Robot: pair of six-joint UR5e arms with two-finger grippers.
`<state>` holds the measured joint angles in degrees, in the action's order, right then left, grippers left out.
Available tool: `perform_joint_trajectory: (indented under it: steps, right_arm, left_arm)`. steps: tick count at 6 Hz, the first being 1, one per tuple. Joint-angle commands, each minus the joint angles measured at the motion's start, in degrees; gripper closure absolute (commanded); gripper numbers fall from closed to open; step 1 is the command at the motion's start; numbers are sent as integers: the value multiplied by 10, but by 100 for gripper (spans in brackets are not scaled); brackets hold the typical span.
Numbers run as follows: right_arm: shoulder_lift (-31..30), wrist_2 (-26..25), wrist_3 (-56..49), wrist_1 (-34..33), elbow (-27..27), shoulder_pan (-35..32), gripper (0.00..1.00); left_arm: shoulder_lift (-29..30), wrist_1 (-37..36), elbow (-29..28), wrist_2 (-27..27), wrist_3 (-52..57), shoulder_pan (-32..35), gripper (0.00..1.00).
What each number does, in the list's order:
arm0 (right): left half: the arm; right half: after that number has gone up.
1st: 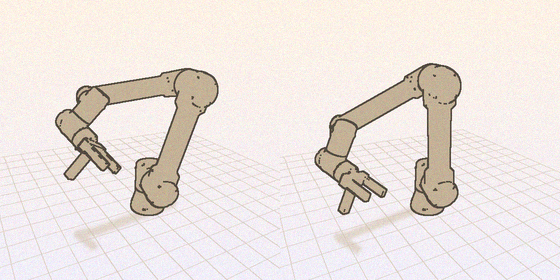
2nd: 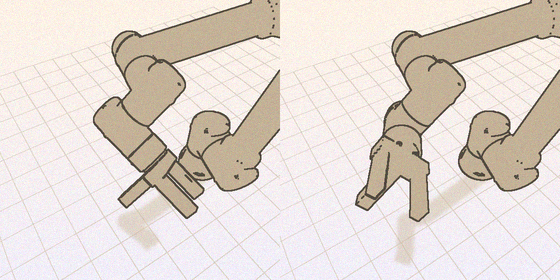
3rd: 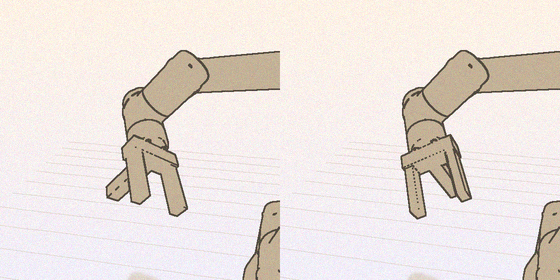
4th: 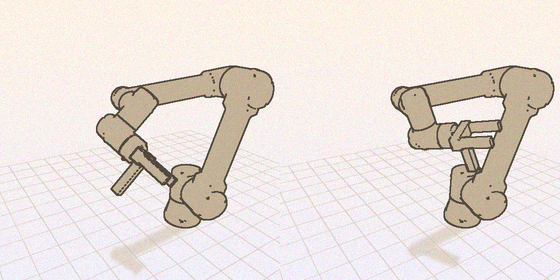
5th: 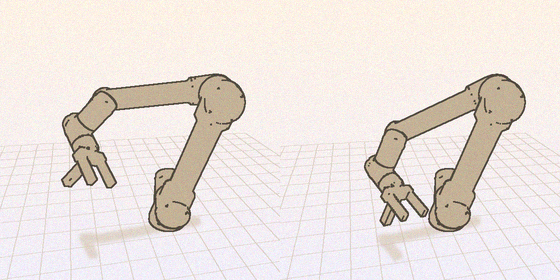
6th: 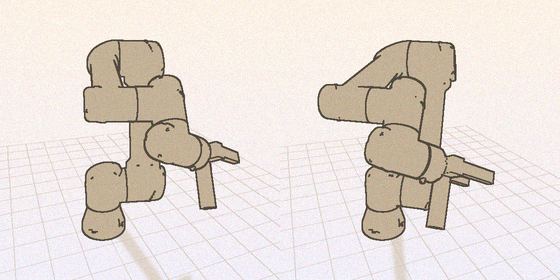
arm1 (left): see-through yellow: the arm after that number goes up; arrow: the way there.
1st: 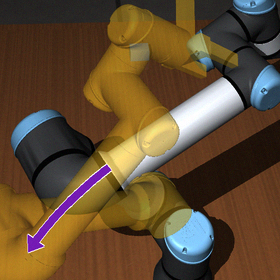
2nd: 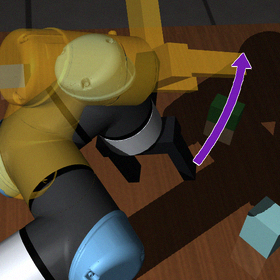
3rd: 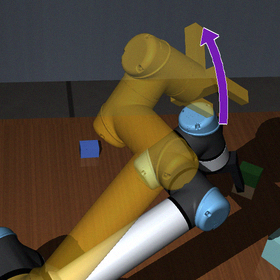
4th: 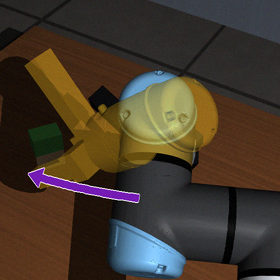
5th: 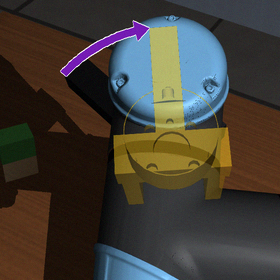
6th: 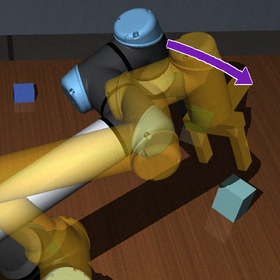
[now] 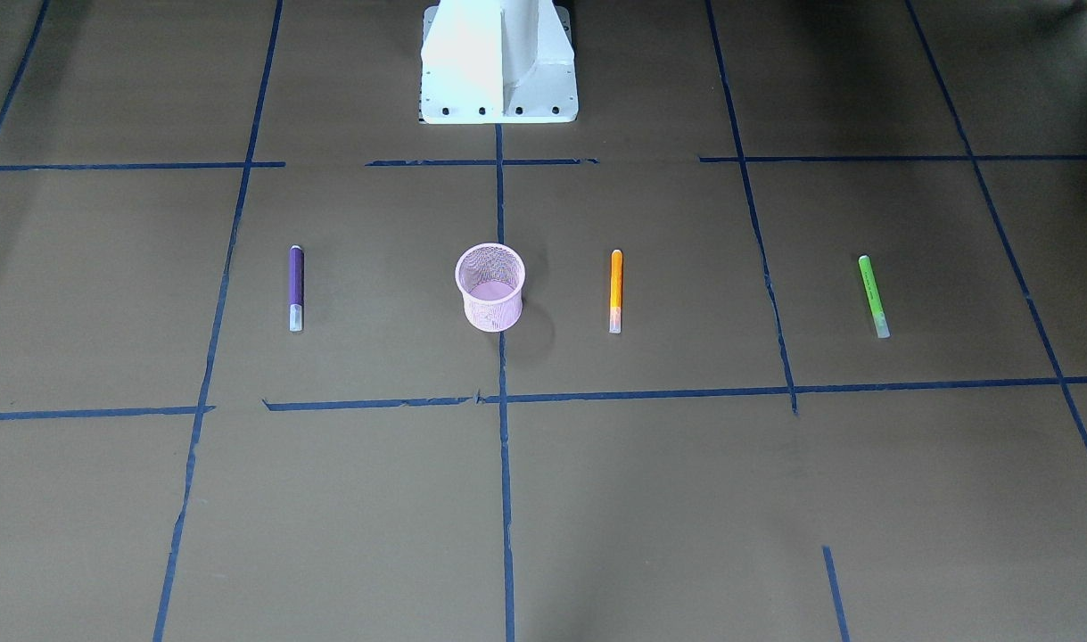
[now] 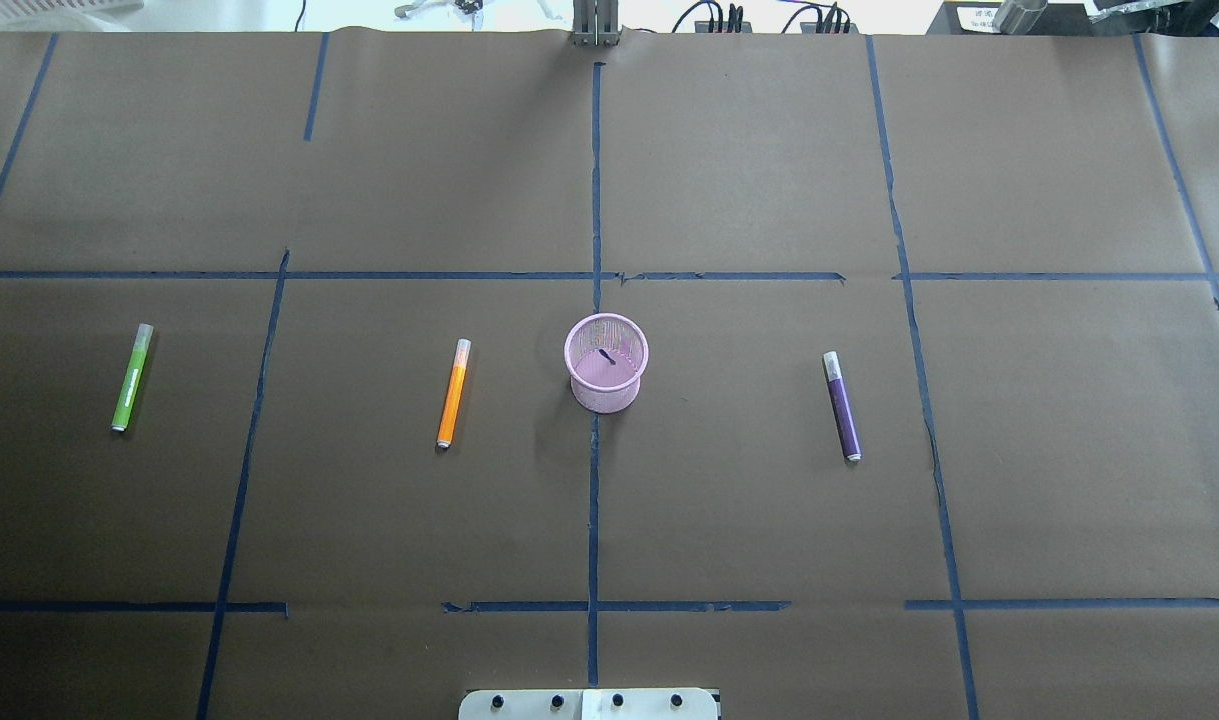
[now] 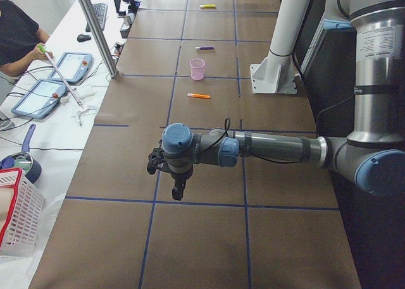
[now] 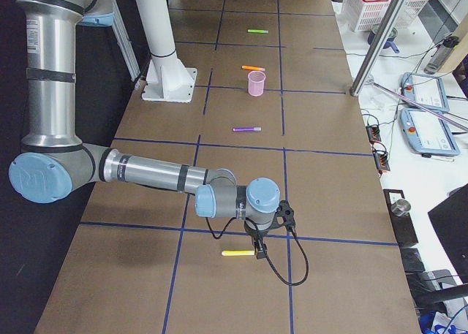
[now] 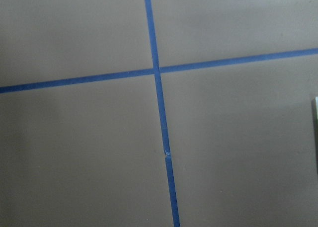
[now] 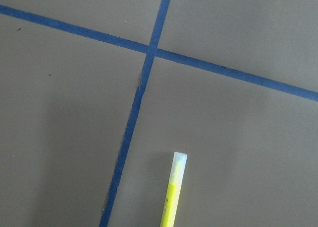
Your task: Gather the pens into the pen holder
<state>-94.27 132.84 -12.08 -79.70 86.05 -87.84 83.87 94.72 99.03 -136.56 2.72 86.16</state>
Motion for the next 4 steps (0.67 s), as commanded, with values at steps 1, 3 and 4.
perform_joint_trajectory:
  steps: [1, 3, 4]
  right_arm:
    - [0, 0, 0, 4, 3, 16, 0]
    - [0, 0, 0, 3, 3, 18, 0]
    - [0, 0, 0, 3, 2, 17, 0]
  left_arm:
    - [1, 46, 7, -1, -92, -91, 0]
    - [31, 144, -5, 3, -254, -167, 5]
    - [43, 147, -11, 16, -304, -192, 0]
